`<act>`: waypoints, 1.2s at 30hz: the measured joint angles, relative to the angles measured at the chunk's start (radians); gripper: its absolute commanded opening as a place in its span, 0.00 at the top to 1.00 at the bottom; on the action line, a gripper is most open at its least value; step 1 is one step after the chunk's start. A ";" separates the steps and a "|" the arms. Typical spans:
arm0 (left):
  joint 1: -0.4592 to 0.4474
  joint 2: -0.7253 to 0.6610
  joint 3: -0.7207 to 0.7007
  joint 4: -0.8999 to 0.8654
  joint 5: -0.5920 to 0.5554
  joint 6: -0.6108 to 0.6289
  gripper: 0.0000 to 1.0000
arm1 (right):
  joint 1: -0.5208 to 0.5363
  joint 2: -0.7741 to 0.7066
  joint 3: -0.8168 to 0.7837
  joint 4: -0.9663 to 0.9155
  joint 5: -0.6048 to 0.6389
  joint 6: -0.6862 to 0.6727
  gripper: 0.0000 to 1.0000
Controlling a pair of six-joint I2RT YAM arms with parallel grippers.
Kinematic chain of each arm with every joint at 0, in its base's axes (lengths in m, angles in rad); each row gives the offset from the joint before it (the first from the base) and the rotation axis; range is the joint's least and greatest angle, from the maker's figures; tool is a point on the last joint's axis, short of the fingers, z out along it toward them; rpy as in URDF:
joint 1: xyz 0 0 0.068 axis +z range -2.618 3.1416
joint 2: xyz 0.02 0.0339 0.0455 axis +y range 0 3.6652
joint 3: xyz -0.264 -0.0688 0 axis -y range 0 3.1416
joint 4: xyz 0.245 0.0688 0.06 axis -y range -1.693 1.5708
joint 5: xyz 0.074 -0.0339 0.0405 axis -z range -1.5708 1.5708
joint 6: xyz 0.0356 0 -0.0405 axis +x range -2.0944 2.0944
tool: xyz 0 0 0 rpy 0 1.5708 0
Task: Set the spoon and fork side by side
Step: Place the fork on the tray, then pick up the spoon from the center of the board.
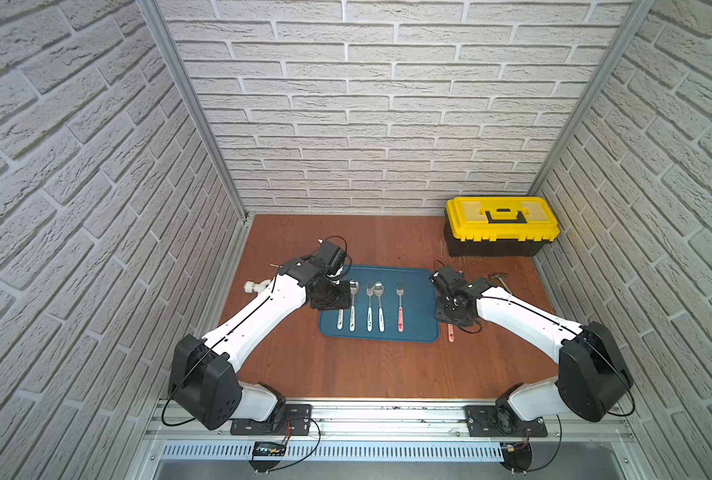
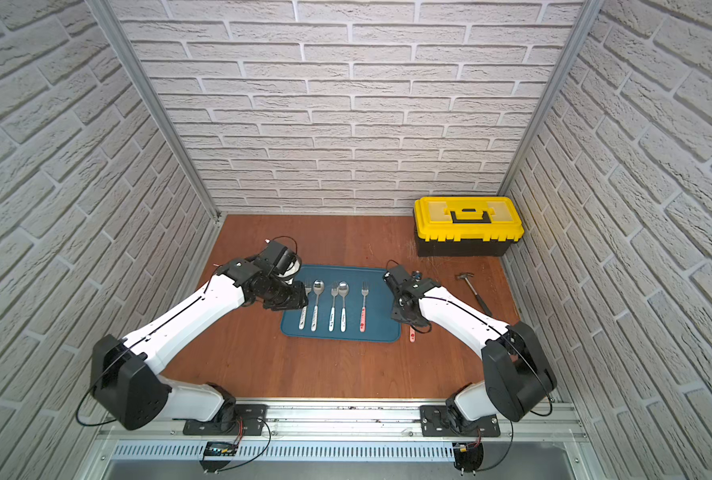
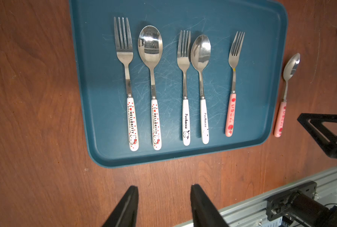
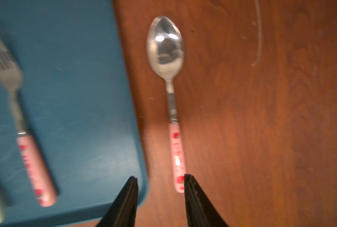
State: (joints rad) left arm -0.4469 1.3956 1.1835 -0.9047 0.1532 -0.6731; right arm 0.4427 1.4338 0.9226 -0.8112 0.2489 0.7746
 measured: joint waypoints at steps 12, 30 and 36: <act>0.000 0.006 0.004 -0.009 0.000 0.001 0.51 | -0.044 0.019 -0.078 0.045 -0.096 -0.065 0.54; 0.000 0.018 0.010 -0.030 -0.007 0.004 0.51 | -0.066 0.121 -0.097 0.118 -0.159 -0.075 0.78; 0.000 0.018 0.010 -0.031 -0.008 0.005 0.51 | -0.066 0.108 -0.100 0.118 -0.161 -0.074 0.78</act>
State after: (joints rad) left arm -0.4465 1.4132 1.1934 -0.9352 0.1448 -0.6685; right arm 0.3767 1.5421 0.8227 -0.6933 0.0879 0.7002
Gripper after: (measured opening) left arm 0.493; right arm 0.226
